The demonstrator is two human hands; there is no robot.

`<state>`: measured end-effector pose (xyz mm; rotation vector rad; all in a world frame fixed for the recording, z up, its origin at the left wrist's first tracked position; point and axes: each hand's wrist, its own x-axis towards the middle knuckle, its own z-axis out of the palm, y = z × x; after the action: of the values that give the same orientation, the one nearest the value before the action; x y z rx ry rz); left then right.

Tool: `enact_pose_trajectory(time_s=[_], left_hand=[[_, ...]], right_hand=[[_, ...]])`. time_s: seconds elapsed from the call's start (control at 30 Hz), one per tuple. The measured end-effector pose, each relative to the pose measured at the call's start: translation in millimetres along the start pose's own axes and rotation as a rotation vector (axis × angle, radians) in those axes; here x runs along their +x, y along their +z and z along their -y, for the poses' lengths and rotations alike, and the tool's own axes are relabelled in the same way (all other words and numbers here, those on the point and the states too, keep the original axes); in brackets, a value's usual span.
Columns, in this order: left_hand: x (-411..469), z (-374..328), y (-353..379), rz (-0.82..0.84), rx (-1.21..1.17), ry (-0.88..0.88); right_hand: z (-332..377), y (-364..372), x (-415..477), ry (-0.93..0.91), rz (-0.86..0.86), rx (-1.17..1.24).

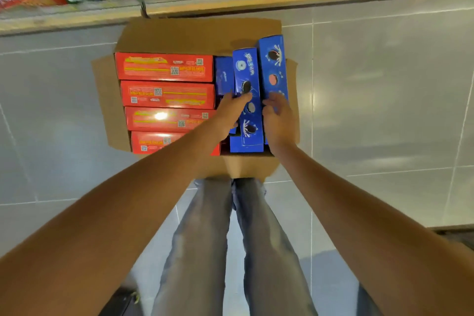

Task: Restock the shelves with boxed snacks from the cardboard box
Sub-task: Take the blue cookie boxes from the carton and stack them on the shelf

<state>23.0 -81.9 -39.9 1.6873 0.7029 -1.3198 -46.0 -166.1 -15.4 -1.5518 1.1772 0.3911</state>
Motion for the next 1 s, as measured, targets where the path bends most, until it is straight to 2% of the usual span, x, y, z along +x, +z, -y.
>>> enact_pose_trajectory(time_s=[0.1,0.3,0.5,0.8,1.0], left_hand=[[5,12,3,-0.002,-0.031,0.03],[11,14,-9,-0.129,0.07,0.117],[-1,9,-28,-0.144,0.159,0.185],[-94,-15,-78,-0.04,0.109,0.208],[-181,-65,-103,0.098,0.144,0.281]], right_hand=[[-4,9,-4,-0.034,0.045,0.023],[-10,22,6,0.092,0.171,0.123],[-11,21,14,0.167,0.206,0.095],[34,-11,-35,0.097,0.155,0.01],[108,-34,-92,0.108,0.34,0.152]])
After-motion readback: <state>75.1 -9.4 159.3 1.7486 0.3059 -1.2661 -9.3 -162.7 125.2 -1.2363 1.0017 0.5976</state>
